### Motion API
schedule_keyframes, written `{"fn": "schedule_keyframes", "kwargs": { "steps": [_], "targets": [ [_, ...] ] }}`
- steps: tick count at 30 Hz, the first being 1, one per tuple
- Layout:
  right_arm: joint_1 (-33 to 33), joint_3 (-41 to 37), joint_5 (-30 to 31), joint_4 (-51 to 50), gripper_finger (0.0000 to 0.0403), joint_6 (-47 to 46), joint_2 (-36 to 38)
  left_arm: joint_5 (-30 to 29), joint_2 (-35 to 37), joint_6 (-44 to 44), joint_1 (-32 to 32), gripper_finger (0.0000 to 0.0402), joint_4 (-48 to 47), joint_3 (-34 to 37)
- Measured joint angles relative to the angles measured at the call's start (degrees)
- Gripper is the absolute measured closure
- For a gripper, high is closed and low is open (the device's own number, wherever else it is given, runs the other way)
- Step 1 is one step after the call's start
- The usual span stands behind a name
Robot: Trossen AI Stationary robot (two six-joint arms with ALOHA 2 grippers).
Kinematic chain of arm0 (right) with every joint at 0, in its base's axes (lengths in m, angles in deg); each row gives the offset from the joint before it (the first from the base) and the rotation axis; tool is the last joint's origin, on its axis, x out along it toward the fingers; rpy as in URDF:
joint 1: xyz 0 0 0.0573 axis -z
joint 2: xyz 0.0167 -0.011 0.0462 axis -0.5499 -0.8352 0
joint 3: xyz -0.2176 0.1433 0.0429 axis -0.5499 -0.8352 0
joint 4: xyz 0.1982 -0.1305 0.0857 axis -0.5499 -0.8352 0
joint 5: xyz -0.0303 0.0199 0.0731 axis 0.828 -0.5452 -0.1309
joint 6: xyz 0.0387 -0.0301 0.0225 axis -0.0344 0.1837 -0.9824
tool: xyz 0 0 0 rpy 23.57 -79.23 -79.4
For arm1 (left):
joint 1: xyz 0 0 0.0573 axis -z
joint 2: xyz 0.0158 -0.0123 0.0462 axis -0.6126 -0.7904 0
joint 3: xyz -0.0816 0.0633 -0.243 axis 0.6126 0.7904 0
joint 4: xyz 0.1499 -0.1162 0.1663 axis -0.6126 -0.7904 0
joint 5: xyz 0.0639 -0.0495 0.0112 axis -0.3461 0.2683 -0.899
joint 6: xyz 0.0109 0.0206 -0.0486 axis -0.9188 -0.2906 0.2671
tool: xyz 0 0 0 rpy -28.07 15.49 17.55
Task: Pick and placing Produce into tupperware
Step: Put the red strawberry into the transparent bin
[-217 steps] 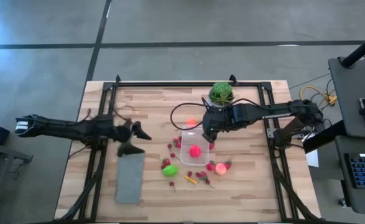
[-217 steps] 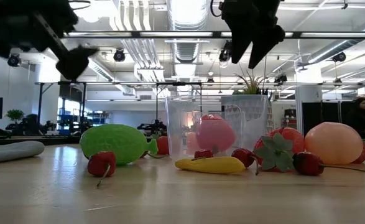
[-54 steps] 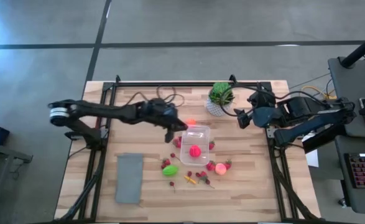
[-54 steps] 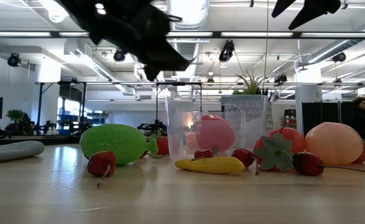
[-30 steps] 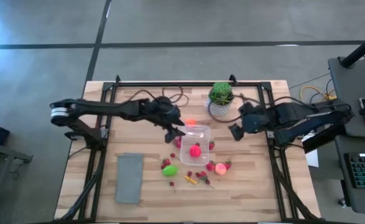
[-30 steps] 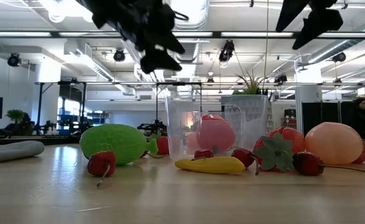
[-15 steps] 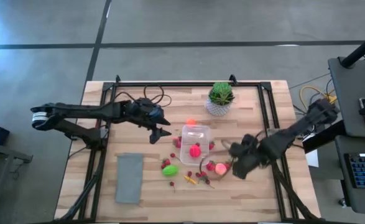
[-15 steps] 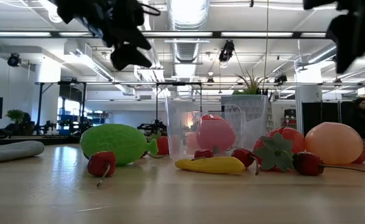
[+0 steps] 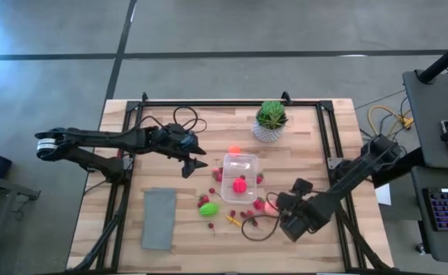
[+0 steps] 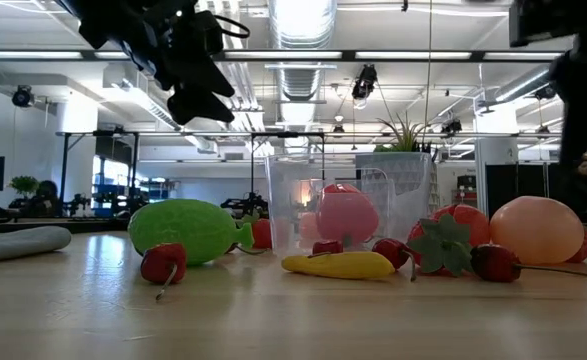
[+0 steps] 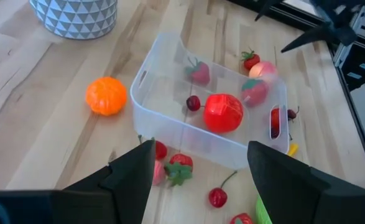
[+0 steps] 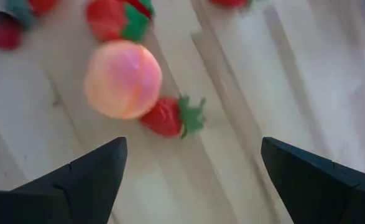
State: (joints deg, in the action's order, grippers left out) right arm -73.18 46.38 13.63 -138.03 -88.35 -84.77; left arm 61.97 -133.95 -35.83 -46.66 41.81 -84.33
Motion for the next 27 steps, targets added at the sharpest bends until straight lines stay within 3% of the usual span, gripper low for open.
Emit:
{"fn": "schedule_keyframes", "kwargs": {
  "steps": [5, 13, 27],
  "targets": [
    [1.24, -1.24, -3.22, 1.32, 0.006, -3.16, 0.85, 0.01, 0.0, 0.02, 0.0, 0.0159, 0.17, 0.0],
    [3.35, -5.83, -9.79, 14.5, 0.0067, 22.9, 2.01, -0.2, -0.02, 0.02, 0.0, 0.0159, 0.68, 0.01],
    [9.12, -11.61, -9.62, 19.23, 0.0067, 39.65, 2.8, -2.67, -0.04, 5.93, 0.01, 0.0159, 0.65, 0.02]
  ]
}}
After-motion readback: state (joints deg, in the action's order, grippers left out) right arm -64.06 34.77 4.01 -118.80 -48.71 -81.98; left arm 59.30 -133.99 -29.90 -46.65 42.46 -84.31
